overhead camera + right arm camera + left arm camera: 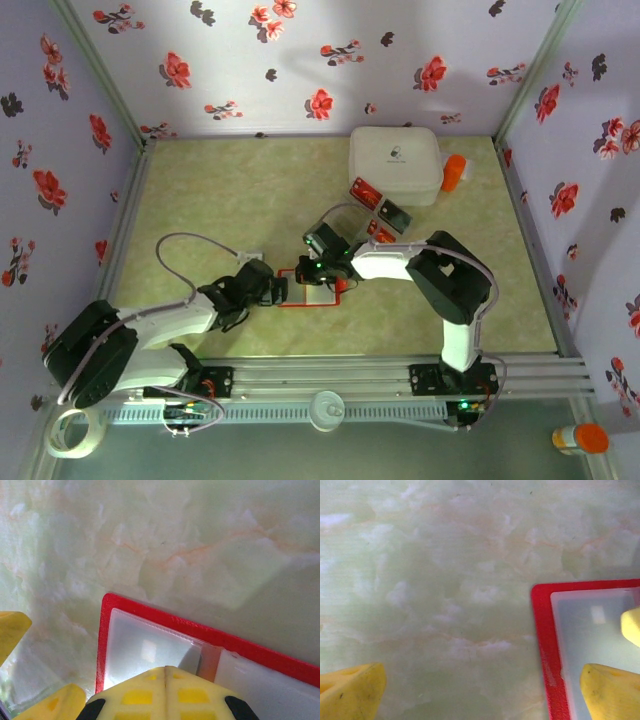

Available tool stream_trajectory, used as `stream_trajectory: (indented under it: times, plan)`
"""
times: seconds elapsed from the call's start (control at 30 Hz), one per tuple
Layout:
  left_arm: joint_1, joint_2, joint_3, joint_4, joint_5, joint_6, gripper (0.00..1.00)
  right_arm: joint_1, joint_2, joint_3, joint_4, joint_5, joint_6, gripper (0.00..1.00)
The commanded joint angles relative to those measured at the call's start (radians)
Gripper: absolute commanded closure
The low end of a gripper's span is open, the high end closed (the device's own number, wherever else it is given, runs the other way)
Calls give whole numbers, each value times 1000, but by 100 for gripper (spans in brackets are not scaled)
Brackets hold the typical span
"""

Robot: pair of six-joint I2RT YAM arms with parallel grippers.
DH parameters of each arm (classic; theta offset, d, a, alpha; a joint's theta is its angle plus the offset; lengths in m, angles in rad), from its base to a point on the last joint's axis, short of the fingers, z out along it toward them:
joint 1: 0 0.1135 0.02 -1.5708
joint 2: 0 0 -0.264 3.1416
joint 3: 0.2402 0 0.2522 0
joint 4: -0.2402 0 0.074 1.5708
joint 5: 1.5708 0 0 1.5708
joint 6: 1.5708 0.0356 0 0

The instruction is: Put the credit cards into the card holder

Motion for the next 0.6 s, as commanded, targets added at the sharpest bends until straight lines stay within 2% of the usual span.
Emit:
stream_trajectory:
  times: [0.0,0.57]
  plan:
    - [-3,-27,7,-37,-19,-13,0,7,17,2,14,-7,25,100]
    - [-24,59,-17,38,21,-11,0,9,12,-4,25,-12,42,100]
